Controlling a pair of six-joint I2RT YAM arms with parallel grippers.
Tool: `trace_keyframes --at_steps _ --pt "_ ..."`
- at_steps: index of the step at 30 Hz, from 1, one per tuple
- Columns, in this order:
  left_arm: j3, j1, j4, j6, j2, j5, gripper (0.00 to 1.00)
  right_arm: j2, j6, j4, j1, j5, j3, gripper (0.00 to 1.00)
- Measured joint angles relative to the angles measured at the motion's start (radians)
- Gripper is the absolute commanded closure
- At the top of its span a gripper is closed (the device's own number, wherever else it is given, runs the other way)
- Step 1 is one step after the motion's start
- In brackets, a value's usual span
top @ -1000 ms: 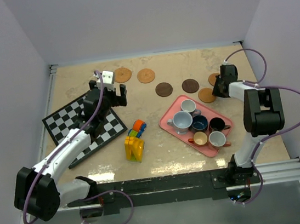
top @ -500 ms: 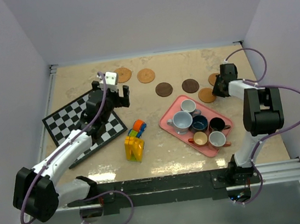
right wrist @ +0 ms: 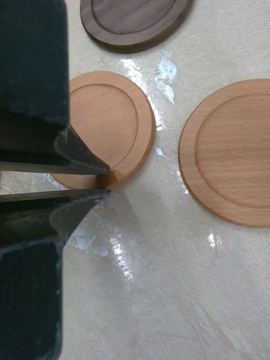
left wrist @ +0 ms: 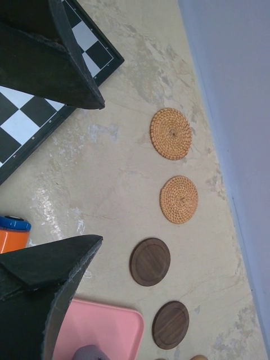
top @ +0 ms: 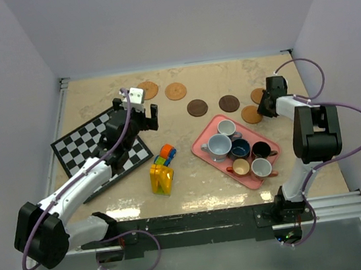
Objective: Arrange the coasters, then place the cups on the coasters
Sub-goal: Move the coaster to the center of the board.
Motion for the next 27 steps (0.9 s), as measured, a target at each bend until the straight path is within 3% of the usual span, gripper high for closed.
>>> trace_keyframes --at_steps 14,27 --pt "0.000 0.000 0.000 0.002 -0.011 -0.005 0.03 0.000 0.025 -0.008 -0.003 0.045 0.002 0.84" --pt "-0.001 0.000 0.000 0.003 -0.011 -0.006 0.03 -0.019 0.010 -0.017 -0.021 0.038 -0.012 0.49"
